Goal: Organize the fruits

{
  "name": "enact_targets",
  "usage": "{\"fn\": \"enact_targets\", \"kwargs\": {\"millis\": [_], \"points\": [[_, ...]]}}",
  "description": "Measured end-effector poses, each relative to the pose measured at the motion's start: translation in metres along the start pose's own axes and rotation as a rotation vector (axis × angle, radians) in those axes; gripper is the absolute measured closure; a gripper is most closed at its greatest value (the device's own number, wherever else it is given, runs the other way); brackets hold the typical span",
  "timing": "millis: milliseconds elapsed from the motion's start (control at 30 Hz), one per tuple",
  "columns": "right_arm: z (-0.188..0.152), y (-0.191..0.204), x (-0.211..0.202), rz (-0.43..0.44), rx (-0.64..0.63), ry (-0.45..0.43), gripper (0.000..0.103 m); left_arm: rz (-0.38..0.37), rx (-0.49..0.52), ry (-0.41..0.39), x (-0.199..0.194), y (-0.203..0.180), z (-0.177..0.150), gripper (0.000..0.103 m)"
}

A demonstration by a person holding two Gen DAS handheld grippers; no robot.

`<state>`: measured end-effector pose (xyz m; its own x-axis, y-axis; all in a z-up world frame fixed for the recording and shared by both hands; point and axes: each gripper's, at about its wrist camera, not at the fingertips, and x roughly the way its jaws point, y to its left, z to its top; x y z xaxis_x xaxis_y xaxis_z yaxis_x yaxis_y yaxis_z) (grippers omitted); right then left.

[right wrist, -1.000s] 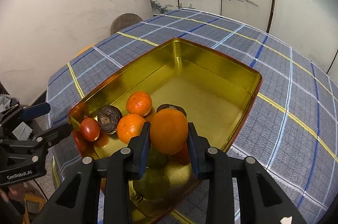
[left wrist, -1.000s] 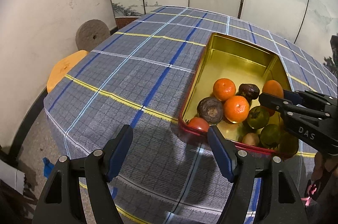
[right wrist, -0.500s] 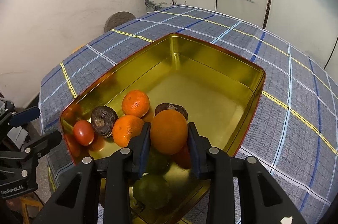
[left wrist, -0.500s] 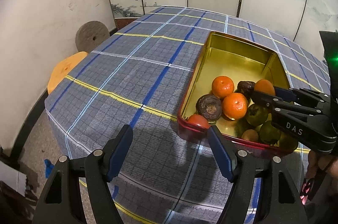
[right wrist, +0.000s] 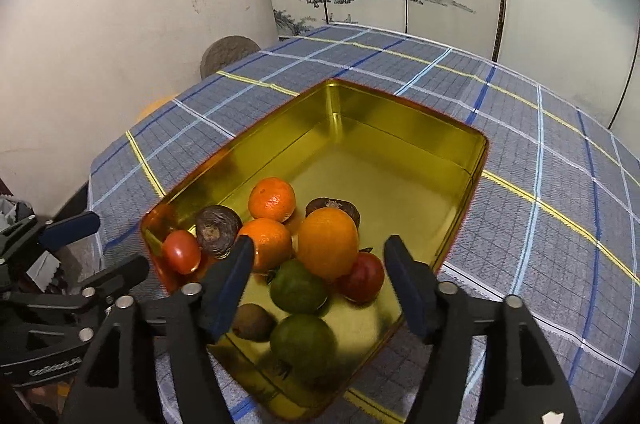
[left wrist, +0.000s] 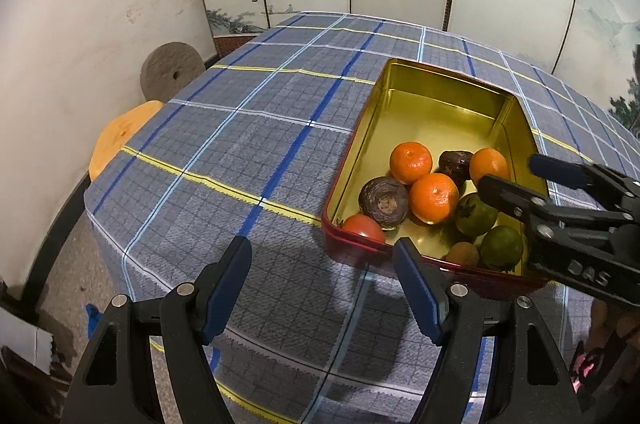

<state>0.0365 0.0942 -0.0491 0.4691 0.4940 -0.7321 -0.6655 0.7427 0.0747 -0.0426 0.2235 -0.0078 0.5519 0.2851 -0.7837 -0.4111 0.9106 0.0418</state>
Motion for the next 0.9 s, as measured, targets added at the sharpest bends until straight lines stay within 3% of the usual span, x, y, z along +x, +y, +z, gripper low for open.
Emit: {"fn": "enact_targets", "kwargs": {"millis": [33,233,500,900], "points": [[0.0,0.0,-0.003,-0.009,0.002,-0.003,0.023,0.0,-0.001,0.0,0.0,0.0,0.0,0.029],[-0.007,-0.008,-0.022,-0.049,0.044,-0.007,0.006,0.001,0.003,0.002,-0.001,-0.002,0.0,0.029],[-0.024,-0.003,-0.033,-0.1,0.039,0.039,0.001,-0.01,0.018,0.002,-0.005,-0.014,0.001,0.029],[-0.037,0.005,-0.03,-0.1,0.025,0.084,0.001,-0.007,0.02,0.003,-0.008,-0.022,0.004,0.029]]}}
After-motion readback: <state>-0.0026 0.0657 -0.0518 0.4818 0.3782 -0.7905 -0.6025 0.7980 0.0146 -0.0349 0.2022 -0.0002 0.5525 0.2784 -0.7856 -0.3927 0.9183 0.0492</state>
